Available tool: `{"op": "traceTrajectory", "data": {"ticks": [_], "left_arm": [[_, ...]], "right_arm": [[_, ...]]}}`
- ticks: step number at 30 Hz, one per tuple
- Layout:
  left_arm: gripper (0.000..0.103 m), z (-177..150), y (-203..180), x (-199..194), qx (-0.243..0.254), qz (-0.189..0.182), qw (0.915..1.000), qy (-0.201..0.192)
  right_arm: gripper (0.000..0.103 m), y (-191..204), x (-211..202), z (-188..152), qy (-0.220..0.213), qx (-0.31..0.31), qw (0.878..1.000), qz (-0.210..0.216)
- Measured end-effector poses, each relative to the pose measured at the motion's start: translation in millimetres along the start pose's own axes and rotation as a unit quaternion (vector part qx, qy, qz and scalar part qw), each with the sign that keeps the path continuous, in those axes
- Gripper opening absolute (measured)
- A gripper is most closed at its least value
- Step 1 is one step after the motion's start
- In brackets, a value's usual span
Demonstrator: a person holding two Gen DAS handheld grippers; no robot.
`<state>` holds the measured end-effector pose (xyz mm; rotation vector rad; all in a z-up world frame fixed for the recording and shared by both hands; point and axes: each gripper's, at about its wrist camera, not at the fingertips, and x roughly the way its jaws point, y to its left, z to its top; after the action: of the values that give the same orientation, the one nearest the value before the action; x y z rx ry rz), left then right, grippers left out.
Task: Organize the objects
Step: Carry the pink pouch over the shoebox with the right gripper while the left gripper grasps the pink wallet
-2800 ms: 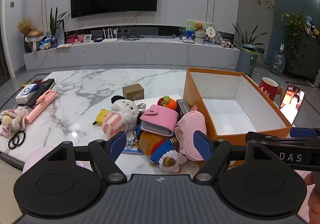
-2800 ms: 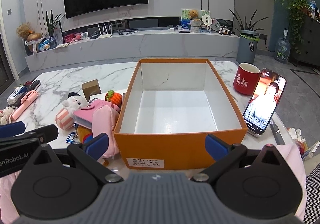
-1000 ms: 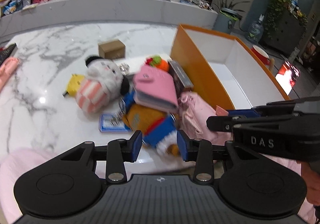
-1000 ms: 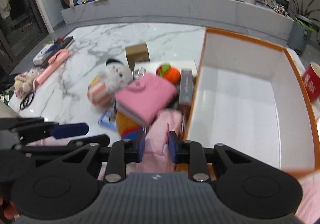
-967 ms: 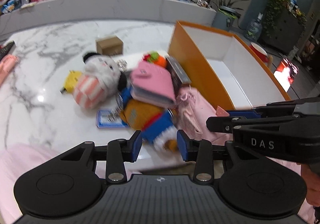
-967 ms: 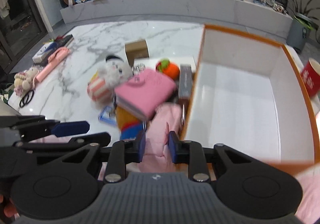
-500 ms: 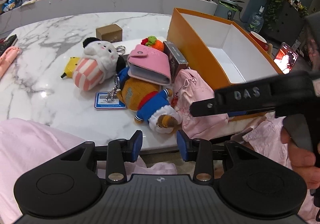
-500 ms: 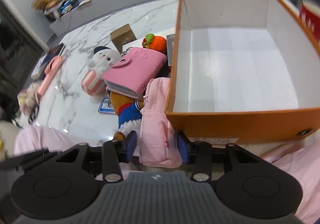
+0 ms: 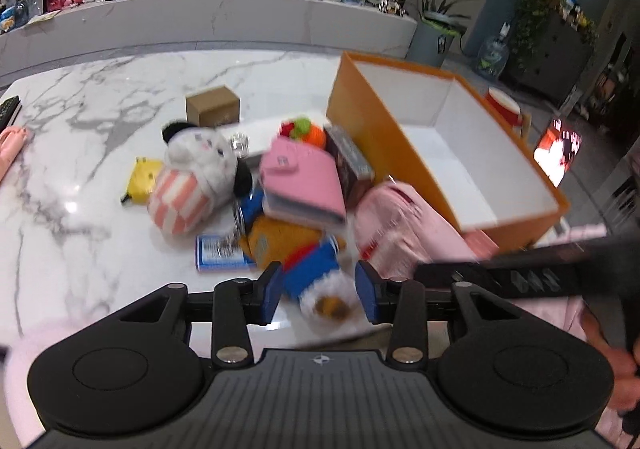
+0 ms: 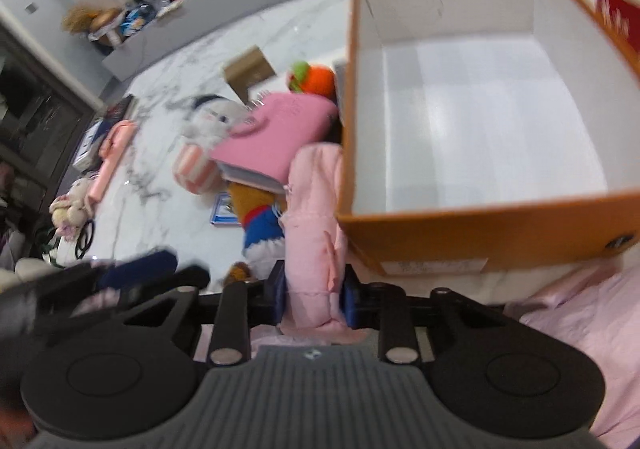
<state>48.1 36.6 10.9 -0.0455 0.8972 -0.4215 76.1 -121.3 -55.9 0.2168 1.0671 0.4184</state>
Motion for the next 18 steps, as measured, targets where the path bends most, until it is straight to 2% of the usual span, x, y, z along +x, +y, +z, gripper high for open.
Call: {"op": "traceTrajectory", "data": {"ticks": [6, 11, 15, 18], "left_arm": [[0.058, 38, 9, 2, 0.003, -0.018, 0.9998, 0.000], [0.071, 67, 17, 24, 0.000, -0.030, 0.9993, 0.021], [0.082, 87, 31, 59, -0.028, -0.051, 0.9971, 0.050], [0.083, 93, 42, 90, -0.057, -0.064, 0.9932, 0.080]], "right_arm": [[0.026, 14, -42, 11, -0.045, -0.050, 0.998, 0.004], [0.026, 19, -75, 30, -0.088, -0.060, 0.994, 0.020], [0.026, 10, -98, 46, -0.138, -0.056, 0.989, 0.001], [0.026, -6, -100, 59, -0.155, -0.044, 0.987, -0.026]]}}
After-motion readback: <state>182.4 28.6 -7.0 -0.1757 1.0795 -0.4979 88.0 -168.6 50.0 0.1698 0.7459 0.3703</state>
